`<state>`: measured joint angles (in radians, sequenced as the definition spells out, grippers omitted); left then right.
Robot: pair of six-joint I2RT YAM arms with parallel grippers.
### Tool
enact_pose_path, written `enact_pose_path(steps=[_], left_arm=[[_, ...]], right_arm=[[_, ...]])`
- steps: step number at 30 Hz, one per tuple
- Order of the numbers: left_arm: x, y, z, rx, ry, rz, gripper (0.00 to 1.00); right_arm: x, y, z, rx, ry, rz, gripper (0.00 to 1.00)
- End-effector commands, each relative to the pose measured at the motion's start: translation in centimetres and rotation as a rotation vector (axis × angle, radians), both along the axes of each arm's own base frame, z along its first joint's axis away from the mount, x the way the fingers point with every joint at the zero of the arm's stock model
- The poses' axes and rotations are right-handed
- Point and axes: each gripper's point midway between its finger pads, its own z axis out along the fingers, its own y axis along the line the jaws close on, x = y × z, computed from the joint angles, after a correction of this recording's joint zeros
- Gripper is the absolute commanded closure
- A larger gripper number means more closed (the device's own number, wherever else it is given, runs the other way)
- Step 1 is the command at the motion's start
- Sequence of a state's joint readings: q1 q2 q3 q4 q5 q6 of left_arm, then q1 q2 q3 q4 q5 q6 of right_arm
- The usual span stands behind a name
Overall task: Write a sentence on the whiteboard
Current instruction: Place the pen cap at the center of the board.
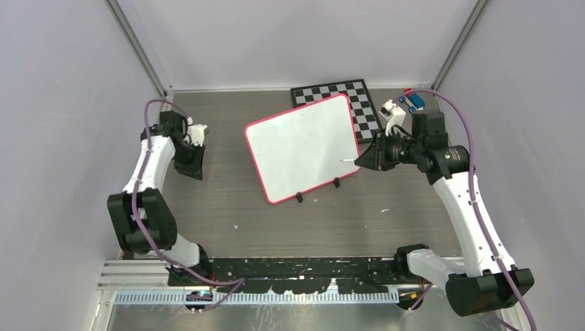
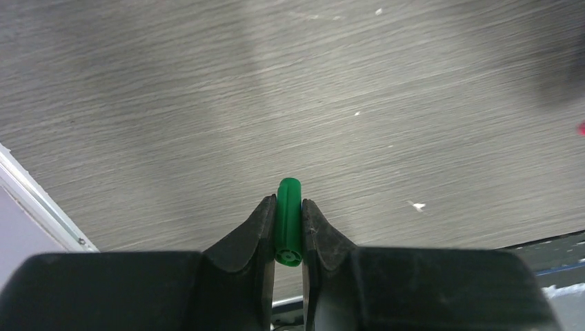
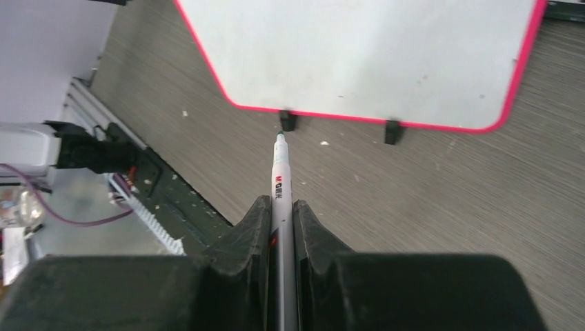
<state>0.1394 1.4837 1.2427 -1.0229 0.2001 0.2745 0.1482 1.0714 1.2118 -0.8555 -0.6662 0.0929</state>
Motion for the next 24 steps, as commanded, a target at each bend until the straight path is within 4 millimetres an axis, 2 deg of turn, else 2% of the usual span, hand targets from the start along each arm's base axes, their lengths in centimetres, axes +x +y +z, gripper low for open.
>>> enact_pose_path(steps=[1,4,6,14,24], left_arm=[[-0.3,2.1,-2.9,0.103,0.108,-0.033,1.0],[-0.5,2.3,-4.9,0.107,0.162,-0.033,1.0],[-0.7,2.5,-6.1,0.111,0.185,-0.032,1.0],[-1.4,2.4,-9.3,0.106,0.266,-0.027,0.99],[-2.5,2.2,-11.2,0.107,0.312,-0.036,0.84]], right_arm=[[1.8,-2.6,-1.2,-0.132,-0.049,-0.13,1.0],[2.7,-4.3,-1.1,-0.173,-0.098,-0.242,1.0],[2.7,-4.6,-0.8,-0.187,-0.125,-0.253,1.0],[1.6,-3.2,-1.1,-0.169,-0.124,-0.115,1.0],[0.7,-2.1,-1.0,-0.136,-0.127,-0.03,1.0]])
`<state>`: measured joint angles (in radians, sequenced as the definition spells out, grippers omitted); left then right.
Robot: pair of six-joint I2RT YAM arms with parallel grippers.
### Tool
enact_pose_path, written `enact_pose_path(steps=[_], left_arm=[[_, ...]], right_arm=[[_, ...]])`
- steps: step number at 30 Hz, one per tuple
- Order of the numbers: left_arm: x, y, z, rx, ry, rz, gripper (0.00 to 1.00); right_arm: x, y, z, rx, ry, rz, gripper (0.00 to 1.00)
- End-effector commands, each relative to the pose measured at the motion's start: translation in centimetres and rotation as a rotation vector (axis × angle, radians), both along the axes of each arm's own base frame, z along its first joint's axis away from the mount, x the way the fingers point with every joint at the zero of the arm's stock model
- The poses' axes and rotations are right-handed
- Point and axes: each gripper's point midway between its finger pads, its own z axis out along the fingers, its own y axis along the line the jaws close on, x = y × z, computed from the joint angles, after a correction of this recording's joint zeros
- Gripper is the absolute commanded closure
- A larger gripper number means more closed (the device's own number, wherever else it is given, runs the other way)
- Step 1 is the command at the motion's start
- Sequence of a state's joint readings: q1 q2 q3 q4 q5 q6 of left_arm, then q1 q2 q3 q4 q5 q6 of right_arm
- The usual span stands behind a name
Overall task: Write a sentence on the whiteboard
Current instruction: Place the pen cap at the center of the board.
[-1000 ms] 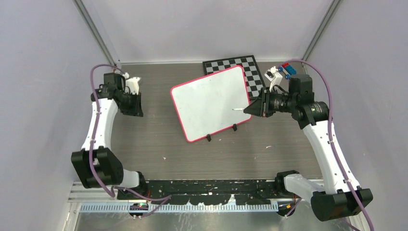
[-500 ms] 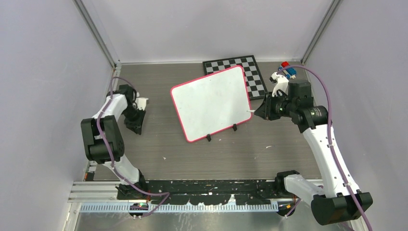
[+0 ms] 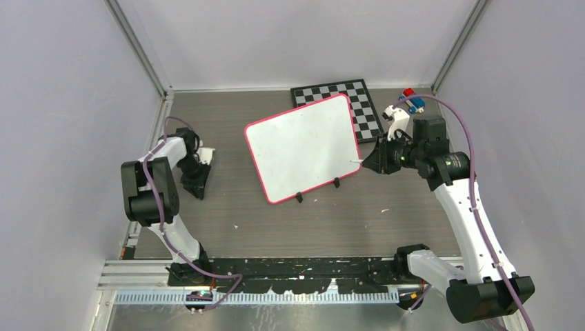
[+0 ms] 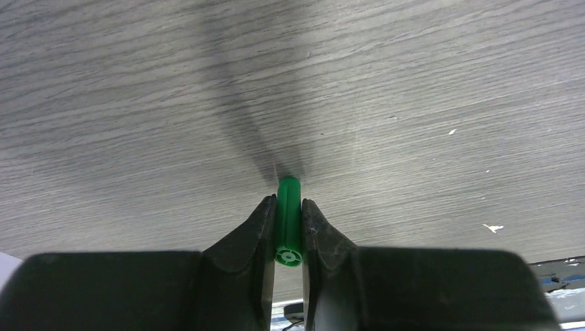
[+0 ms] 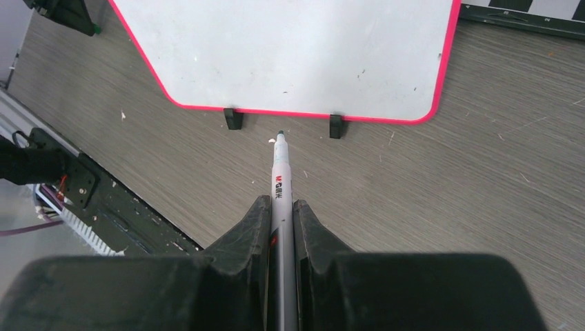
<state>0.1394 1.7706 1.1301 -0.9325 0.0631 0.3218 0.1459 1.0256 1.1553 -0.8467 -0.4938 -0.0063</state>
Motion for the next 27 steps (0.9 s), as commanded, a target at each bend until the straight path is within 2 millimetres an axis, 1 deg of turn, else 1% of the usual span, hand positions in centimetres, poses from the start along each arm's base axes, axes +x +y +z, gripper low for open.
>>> enact_pose_path(steps=[1,6,11,13,15,18,21,23,24,26,27], left_arm=[[-0.1,-0.2,-0.9,0.001,-0.005,-0.014,0.82],[-0.3,-0.7,-0.4,-0.011,-0.012,-0.027,0.67],[-0.3,-1.7,0.8,-0.044,-0.031,-0.038,0.59],[-0.1,-2.1,1.8,-0.064,-0.052,-0.039,0.56],[0.1,-2.8,3.2,-0.101,-0.078,-0.041,0.53],[0.6,-3.8,5.9,-0.154,-0.142,-0.05,0.42],[1.1,-4.6,8.8,-0.197,-0.213,-0.064,0.25],[1.7,-5.0,11.1,-0.222,-0.278,-0.078,0.17],[1.8,-5.2,11.9,-0.239,-0.299,-0.077,0.13],[2.4,-5.7,14.3,-0.289,-0.385,-0.078,0.02],[2.6,-5.9,15.4,-0.311,-0.427,-0.08,0.0]], right_arm=[[-0.3,0.8,1.2,0.03,-0.047,0.059,1.0],[-0.6,0.9,1.6,0.033,-0.051,0.078,1.0],[-0.7,1.1,2.0,0.042,-0.047,0.085,1.0],[-0.7,1.2,2.1,0.047,-0.043,0.09,1.0],[-0.8,1.4,2.2,0.054,-0.032,0.1,1.0],[-0.9,1.6,2.4,0.065,-0.018,0.112,1.0],[-0.9,1.9,2.7,0.08,-0.013,0.124,1.0],[-0.8,2.1,2.9,0.089,-0.016,0.129,1.0],[-0.8,2.1,3.0,0.093,-0.017,0.128,1.0],[-0.8,2.3,3.3,0.101,-0.02,0.132,1.0],[-0.8,2.3,3.4,0.106,-0.02,0.134,1.0]])
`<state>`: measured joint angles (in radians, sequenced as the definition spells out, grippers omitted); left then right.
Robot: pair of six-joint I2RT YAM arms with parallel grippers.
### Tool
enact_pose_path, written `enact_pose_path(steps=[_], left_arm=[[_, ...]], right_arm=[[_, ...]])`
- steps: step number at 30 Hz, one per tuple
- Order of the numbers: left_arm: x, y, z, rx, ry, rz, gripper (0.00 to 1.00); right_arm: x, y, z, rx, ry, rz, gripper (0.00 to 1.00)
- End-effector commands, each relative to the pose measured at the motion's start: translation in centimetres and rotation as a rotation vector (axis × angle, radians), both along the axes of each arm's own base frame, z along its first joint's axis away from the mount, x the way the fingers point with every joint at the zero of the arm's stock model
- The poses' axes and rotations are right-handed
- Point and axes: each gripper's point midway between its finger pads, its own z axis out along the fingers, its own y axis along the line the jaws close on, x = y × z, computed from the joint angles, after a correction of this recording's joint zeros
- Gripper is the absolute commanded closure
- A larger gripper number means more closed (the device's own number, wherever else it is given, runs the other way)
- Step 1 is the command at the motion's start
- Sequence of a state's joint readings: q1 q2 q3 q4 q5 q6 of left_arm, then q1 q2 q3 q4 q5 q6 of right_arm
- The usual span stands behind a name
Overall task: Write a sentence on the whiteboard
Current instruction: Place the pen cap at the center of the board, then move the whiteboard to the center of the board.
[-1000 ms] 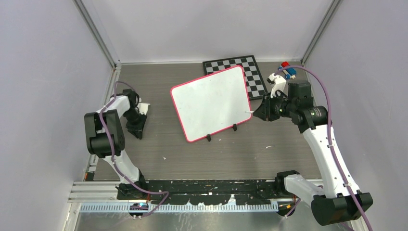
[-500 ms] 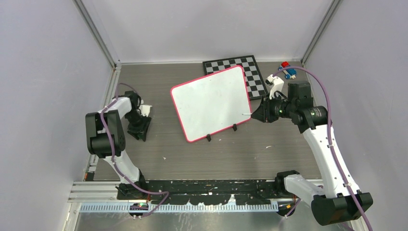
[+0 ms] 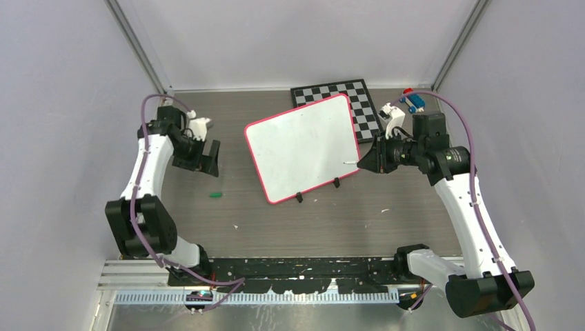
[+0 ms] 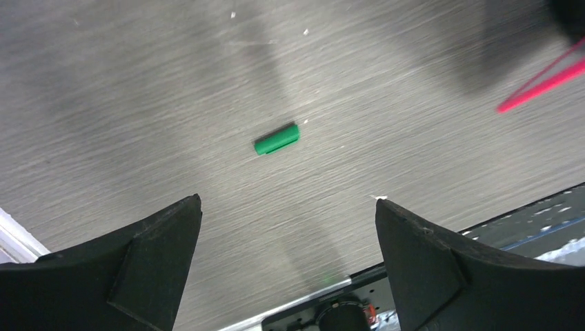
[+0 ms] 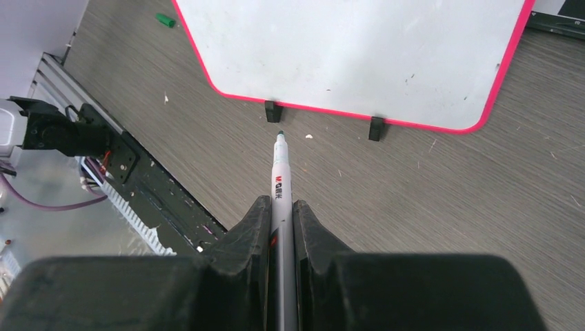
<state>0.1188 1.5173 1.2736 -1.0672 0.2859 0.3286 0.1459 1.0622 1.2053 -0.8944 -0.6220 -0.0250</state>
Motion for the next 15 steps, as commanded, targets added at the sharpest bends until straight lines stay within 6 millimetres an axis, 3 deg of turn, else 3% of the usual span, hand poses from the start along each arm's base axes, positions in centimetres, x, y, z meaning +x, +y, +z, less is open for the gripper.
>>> enact_pose_path(steps=[1,5,9,15], left_arm=[[0.5,-1.9,6.1,-0.15,-0.18,-0.03,0.0],[1.3,-3.7,10.9,-0.337,-0.359,-0.049,0.0],[2.0,-5.8,14.5,-0.496,-0.46,-0.065,0.0],[3.9,-8.2,16.3,-0.757,-0.5,-0.037,0.01]], right_arm=[[0.2,0.7,2.4,0.044,-0.055,0.028,1.0],[0.2,0.9,2.8,0.058,-0.065,0.034,1.0],[0.1,1.3,3.0,0.081,-0.071,0.053,1.0],[-0.1,1.9,3.6,0.134,-0.061,0.062,1.0]])
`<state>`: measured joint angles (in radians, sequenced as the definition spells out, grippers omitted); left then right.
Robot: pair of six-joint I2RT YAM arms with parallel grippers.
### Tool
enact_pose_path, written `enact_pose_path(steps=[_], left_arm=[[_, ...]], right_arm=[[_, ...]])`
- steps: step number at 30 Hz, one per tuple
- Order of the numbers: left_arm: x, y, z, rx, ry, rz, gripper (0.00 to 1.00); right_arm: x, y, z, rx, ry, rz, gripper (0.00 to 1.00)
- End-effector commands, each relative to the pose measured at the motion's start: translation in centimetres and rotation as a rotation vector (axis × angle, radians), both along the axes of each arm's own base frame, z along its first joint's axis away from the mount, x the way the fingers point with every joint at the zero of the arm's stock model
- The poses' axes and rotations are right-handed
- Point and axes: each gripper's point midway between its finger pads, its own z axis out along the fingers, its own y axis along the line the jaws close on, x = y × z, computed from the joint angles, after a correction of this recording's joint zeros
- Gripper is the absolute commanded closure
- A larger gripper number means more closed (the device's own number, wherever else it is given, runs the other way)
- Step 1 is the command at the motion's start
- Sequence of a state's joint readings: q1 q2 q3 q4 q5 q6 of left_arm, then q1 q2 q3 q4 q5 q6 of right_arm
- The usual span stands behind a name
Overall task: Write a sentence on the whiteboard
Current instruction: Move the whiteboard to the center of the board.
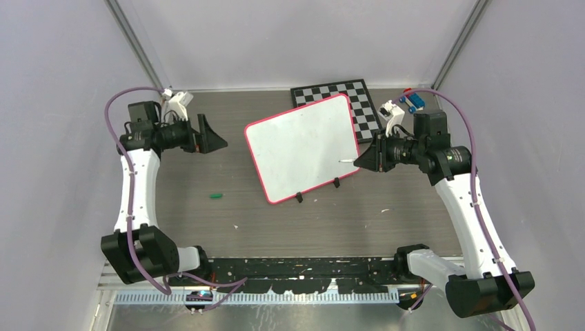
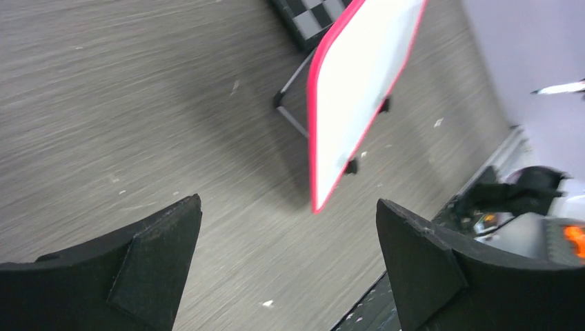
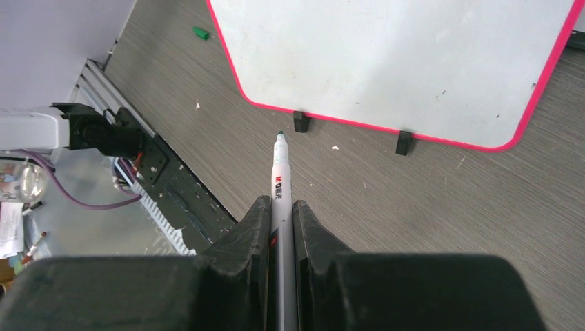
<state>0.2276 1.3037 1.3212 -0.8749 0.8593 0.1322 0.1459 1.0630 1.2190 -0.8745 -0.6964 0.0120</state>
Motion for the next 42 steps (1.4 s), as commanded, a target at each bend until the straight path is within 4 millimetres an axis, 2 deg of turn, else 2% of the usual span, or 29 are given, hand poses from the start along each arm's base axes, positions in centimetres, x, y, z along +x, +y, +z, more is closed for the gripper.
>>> enact_pose_path(steps=[1,6,12,17,25,30,37,42], left_arm=[[1.7,-2.5,3.2,-0.26,-0.082,-0.057,0.02],[3.1,-3.1,2.5,-0.347,-0.079,-0.076,0.07],[4.4,-4.4,0.4,-0.328,-0.056,-0.084,0.11],[5.8,-4.6,-1.3,-0.338,-0.037,-0.054,0.11],[7.0,-5.5,-3.4,-0.324,-0.001,-0.087,0.15],[7.5,-7.0,-3.8,-0.334,0.02,-0.141,0.17],[8.4,-7.9,-2.2,-0.448,0.011,-0.171,0.18],[8.4,-8.4,-1.8,-0.464,0.0,-0.219,0.32]], right_arm=[[0.3,0.9,2.4,0.068,-0.063,0.027,1.0],[0.2,1.3,2.6,0.086,-0.057,0.051,1.0],[0.6,2.1,2.7,0.13,-0.034,0.086,1.0],[1.1,2.5,2.4,0.141,-0.009,0.101,1.0],[1.1,3.3,1.7,0.143,0.009,0.152,1.0],[1.0,4.0,1.4,0.135,0.011,0.191,1.0],[1.3,4.5,1.3,0.126,0.023,0.219,1.0],[1.9,4.7,0.8,0.113,0.019,0.243,1.0]])
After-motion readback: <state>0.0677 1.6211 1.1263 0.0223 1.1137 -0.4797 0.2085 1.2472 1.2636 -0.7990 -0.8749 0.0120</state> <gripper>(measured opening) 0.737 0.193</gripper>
